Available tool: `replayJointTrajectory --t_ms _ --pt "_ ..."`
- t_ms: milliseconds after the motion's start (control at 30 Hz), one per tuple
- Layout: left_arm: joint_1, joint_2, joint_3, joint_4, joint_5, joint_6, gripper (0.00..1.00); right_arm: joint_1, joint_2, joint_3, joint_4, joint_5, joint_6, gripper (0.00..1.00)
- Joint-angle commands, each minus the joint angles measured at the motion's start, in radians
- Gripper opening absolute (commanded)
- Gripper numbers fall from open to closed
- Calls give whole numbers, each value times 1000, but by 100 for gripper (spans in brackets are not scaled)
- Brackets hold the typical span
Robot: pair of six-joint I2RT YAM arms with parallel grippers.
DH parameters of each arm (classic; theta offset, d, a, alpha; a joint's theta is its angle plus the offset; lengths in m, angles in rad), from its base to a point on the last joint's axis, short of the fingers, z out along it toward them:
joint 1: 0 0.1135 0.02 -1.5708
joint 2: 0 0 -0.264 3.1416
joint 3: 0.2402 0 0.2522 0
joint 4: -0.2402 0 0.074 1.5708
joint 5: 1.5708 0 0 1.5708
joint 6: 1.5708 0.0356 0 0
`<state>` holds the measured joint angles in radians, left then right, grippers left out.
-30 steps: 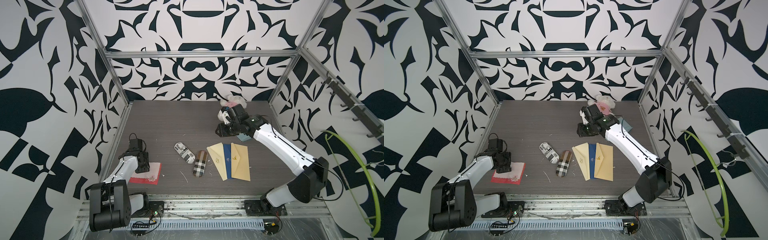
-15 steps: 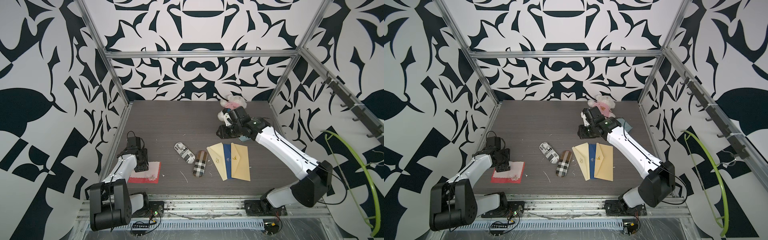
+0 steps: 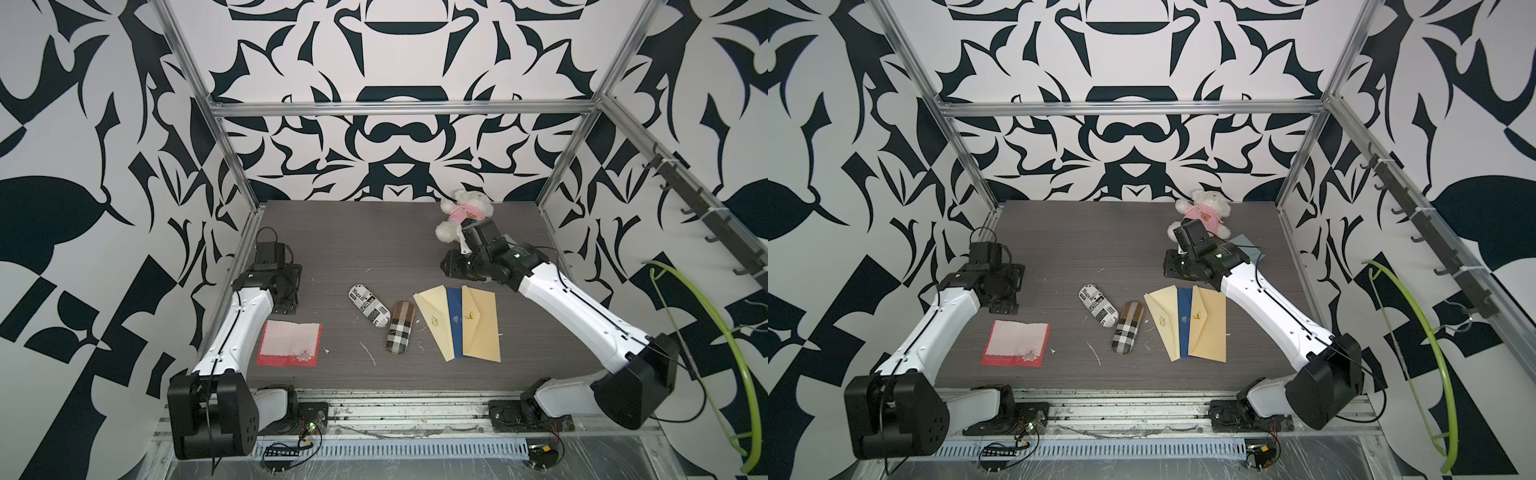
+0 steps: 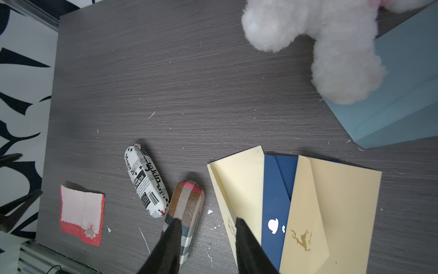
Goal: Take the letter paper out of the envelope
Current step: Pick up the envelope from the envelope.
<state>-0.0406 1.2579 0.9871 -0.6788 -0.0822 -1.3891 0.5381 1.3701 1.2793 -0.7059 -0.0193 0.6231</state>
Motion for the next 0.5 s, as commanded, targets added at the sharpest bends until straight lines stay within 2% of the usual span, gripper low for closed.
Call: replayJointTrajectory --t_ms 0,100,167,200,300,400,467 --pt "-108 81 120 -46 -6 197 88 5 -33 -4 0 76 72 41" --pt "-198 145 172 69 129 339 86 3 -30 0 -76 124 67 41" --pt "-246 182 171 139 222 385 86 -18 -24 -10 -109 96 28 43" --pt "-273 200 160 189 279 411 82 -50 -15 -11 -140 61 2 43" --pt "-355 270 164 266 410 486 80 -196 -7 -52 -212 -38 -38 44" --pt "-444 353 200 284 509 552 78 -363 -42 -157 -156 -198 -89 45" --pt "-497 399 223 284 542 593 76 -436 -48 -207 -124 -259 -135 46"
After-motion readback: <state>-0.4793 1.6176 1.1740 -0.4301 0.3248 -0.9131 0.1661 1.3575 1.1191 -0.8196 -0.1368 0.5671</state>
